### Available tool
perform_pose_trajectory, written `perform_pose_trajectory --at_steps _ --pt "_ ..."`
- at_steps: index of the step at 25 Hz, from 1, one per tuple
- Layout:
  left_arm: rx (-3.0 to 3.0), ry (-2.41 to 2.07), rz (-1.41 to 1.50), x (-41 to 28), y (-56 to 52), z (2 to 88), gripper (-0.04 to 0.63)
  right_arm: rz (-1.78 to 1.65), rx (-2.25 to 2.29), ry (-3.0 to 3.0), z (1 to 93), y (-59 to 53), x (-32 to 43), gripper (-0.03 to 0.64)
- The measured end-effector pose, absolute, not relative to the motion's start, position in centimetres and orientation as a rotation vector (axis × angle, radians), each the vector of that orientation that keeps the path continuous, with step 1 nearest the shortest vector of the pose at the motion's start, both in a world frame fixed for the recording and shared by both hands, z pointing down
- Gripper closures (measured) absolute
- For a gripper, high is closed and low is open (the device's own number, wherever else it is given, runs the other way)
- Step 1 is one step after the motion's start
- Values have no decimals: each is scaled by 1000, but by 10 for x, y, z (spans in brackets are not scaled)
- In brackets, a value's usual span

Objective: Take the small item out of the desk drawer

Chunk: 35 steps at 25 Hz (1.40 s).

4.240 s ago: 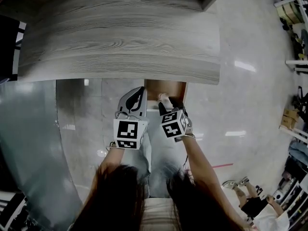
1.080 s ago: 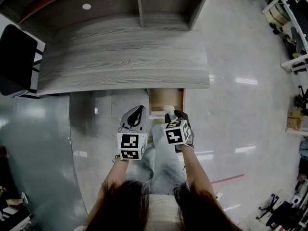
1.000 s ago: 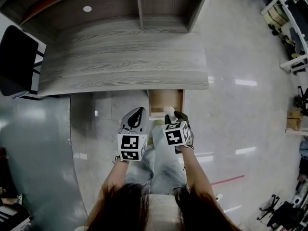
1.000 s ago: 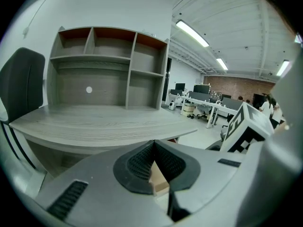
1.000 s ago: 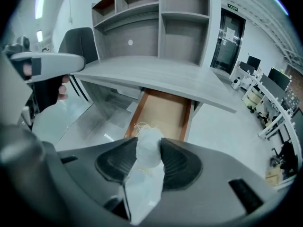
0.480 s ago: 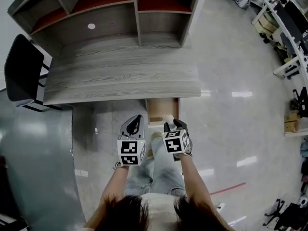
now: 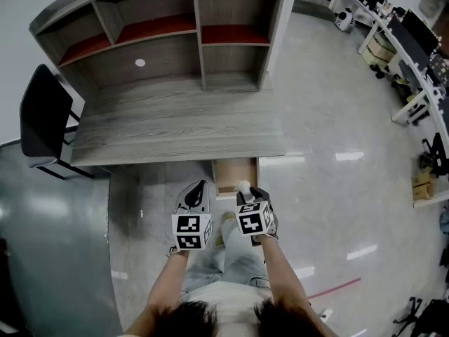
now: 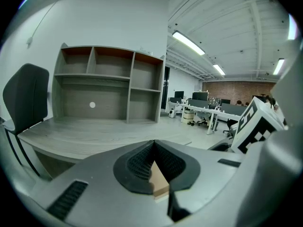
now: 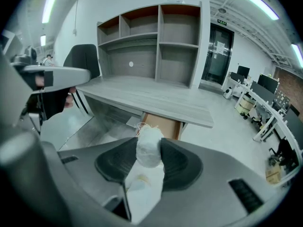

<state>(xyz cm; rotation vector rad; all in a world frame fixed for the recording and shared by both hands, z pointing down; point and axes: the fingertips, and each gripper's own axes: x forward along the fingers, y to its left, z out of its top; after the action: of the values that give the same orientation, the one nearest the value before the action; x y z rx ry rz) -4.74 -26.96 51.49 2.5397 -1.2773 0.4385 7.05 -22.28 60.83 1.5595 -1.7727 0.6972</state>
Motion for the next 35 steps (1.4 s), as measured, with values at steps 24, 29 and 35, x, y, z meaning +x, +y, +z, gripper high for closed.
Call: perform_pose_trajectory --at_steps 24,29,35 --pt "2655 -1132 401 -27 -234 466 581 570 1622 -1837 543 -198 54 453" --pt "2684 -1116 393 -17 -233 457 581 543 1642 -1854 530 -197 61 453" --pt "2696 -1133 383 -11 -220 446 581 504 1665 -1881 512 -187 68 453"
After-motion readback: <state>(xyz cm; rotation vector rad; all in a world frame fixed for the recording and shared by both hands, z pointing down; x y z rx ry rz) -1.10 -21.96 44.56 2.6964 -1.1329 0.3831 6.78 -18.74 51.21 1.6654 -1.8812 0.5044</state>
